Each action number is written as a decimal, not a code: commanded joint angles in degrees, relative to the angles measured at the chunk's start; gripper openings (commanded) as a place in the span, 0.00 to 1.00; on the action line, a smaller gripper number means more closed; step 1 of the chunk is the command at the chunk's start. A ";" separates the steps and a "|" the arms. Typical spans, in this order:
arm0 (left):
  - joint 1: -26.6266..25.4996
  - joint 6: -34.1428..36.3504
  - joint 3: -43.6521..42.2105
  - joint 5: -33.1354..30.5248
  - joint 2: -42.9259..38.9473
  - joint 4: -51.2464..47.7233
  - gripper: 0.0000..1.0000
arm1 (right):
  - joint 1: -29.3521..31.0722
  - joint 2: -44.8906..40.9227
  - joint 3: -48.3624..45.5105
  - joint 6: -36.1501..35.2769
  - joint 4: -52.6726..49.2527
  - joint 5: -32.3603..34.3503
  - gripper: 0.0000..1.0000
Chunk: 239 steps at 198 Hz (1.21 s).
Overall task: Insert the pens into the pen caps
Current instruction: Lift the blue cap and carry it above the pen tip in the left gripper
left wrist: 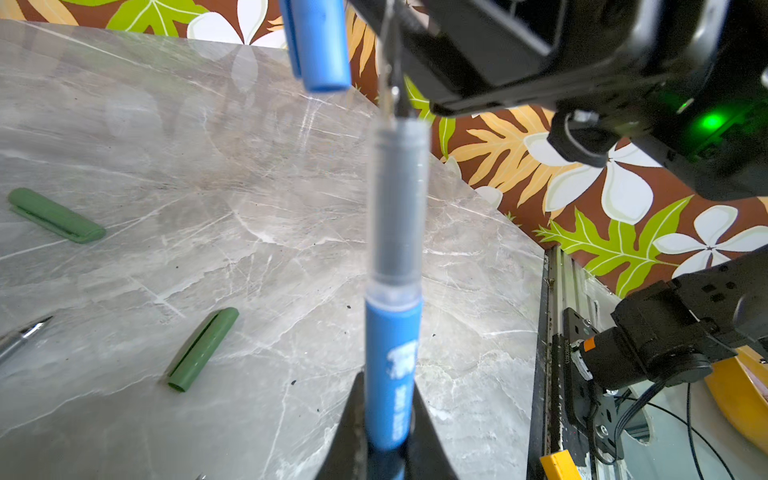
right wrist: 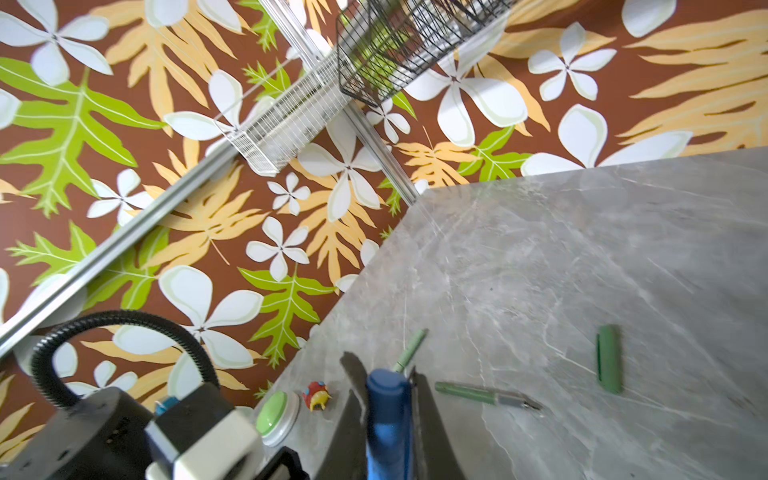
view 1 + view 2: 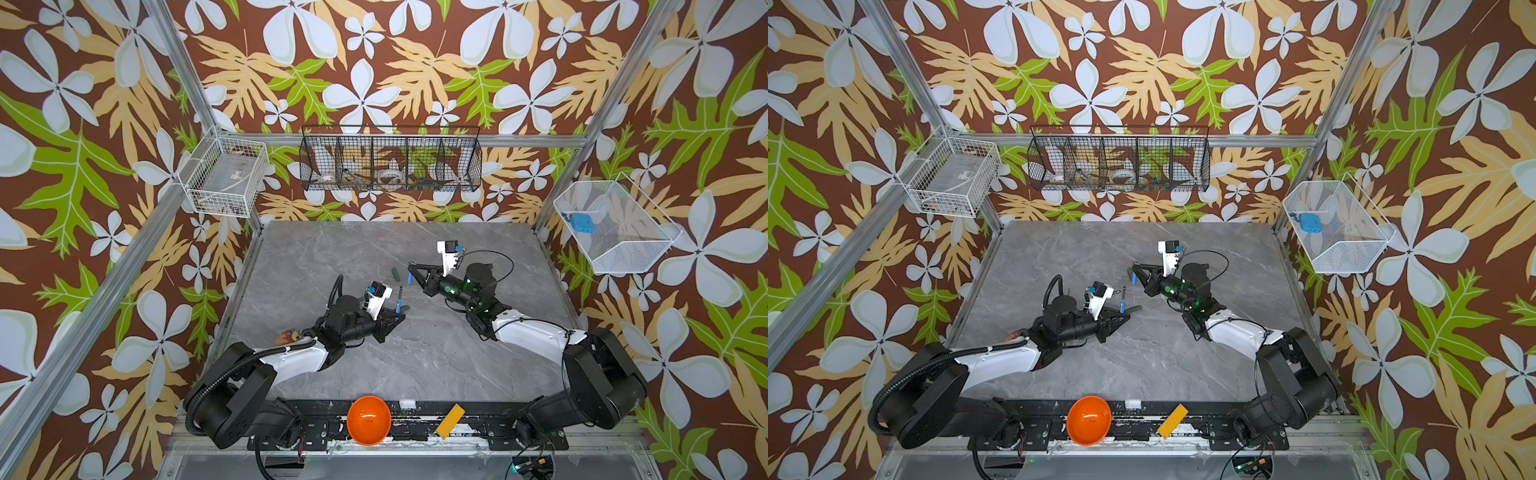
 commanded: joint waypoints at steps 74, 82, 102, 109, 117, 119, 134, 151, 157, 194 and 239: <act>-0.18 -0.16 0.98 1.90 0.48 1.67 0.00 | 0.42 -0.74 1.52 3.06 1.37 -6.06 0.13; -0.24 -0.14 1.00 1.91 0.48 1.65 0.00 | 0.66 -0.77 1.62 3.12 1.38 -6.30 0.13; -0.24 -0.09 1.09 1.89 0.48 1.48 0.00 | 0.73 -0.63 2.53 2.64 0.13 -7.51 0.13; -0.27 -0.02 1.13 1.85 0.48 1.46 0.00 | 0.69 -0.82 2.58 2.23 -0.46 -7.51 0.13; -0.22 -0.05 1.09 1.74 0.39 1.41 0.00 | 0.69 -1.11 2.54 1.87 -0.91 -7.57 0.13; -0.25 -0.04 1.13 1.74 0.39 1.35 0.00 | 0.69 -1.12 2.57 1.83 -1.02 -7.56 0.13; -0.27 0.00 1.09 1.70 0.31 1.26 0.00 | 0.77 -1.12 2.96 1.66 -1.86 -8.20 0.14; -0.27 -0.08 1.13 1.75 0.31 1.31 0.00 | 1.14 -0.94 3.49 0.86 -3.38 -8.70 0.13; -0.27 -0.07 1.09 1.77 0.28 1.25 0.00 | 1.26 -1.01 3.47 0.55 -3.82 -8.41 0.13; -0.27 -0.09 1.00 1.66 -0.05 1.27 0.00 | 1.60 -1.12 2.78 0.56 -3.27 -7.92 0.13; -0.27 -0.09 0.83 1.34 -0.57 1.21 0.00 | 2.03 -1.43 2.07 0.35 -3.11 -7.45 0.13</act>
